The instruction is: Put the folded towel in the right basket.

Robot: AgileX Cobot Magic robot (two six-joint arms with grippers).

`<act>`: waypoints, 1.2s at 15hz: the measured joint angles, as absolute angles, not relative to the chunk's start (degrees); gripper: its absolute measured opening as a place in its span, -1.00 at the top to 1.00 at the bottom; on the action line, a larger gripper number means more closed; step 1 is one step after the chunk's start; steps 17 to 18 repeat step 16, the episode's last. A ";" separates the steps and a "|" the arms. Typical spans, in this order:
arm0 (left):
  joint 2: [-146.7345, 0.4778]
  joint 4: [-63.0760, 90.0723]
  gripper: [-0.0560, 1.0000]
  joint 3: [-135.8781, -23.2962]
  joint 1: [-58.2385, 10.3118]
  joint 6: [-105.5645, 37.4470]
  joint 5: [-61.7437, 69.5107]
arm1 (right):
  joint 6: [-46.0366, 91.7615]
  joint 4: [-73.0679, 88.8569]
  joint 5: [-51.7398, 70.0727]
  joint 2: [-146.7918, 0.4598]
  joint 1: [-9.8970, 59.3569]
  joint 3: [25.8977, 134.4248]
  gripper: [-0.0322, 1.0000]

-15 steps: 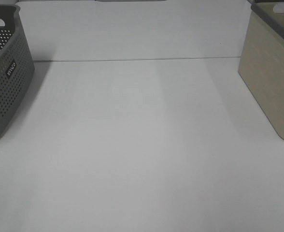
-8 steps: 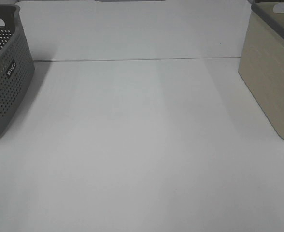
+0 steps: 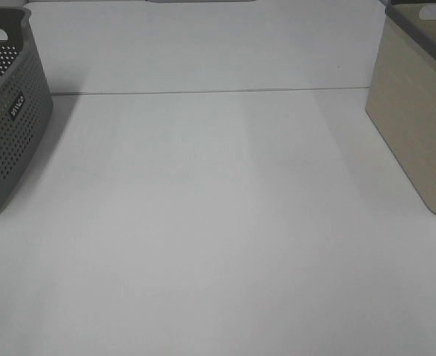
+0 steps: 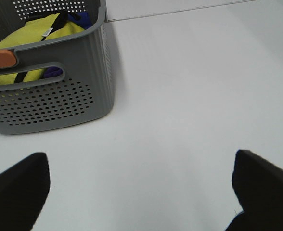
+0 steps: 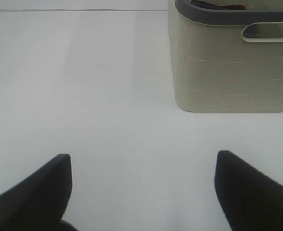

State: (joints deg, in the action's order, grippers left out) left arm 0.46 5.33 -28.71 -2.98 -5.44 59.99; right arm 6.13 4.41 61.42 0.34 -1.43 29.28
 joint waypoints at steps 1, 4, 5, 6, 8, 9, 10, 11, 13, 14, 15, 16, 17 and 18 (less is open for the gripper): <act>0.46 5.33 -0.95 -28.71 -2.98 -5.44 59.99 | 6.13 4.41 61.42 0.34 -1.43 29.28 -0.55; 0.46 5.33 -0.95 -28.71 -2.98 -5.44 59.99 | 6.19 4.41 61.42 0.34 -1.43 29.28 -0.55; 0.46 5.33 -0.95 -28.71 -2.98 -5.44 59.99 | 6.19 4.41 61.42 0.34 -1.43 29.28 -0.55; 0.46 5.33 -0.95 -28.71 -2.98 -5.44 59.99 | 6.19 4.41 61.42 0.34 -1.43 29.28 -0.55; 0.46 5.33 -0.95 -28.71 -2.98 -5.44 59.99 | 6.19 4.41 61.42 0.34 -1.43 29.28 -0.55; 0.46 5.33 -0.95 -28.71 -2.98 -5.44 59.99 | 6.19 4.41 61.42 0.34 -1.43 29.28 -0.55; 0.46 5.33 -0.95 -28.71 -2.98 -5.44 59.99 | 6.19 4.41 61.42 0.34 -1.43 29.28 -0.55; 0.46 5.33 -0.95 -28.71 -2.98 -5.44 59.99 | 6.19 4.41 61.42 0.34 -1.43 29.28 -0.55; 0.46 5.33 -0.95 -28.71 -2.98 -5.44 59.99 | 6.19 4.47 61.42 0.34 -1.43 29.28 -0.55; 0.46 5.33 -0.95 -28.71 -2.98 -5.44 59.99 | 6.19 4.53 61.42 0.34 -1.43 29.28 -0.55; 0.46 5.33 -0.95 -28.71 -2.98 -5.44 59.99 | 6.19 4.53 61.42 0.34 -1.43 29.28 -0.55; 0.46 5.33 -0.95 -28.71 -2.98 -5.44 59.99 | 6.19 4.53 61.42 0.34 -1.43 29.28 -0.55; 0.46 5.33 -0.95 -28.71 -2.98 -5.44 59.99 | 6.19 4.53 61.42 0.34 -1.43 29.28 -0.55; 0.46 5.33 -0.95 -28.71 -2.98 -5.44 59.99 | 6.19 4.53 61.42 0.34 -1.43 29.28 -0.55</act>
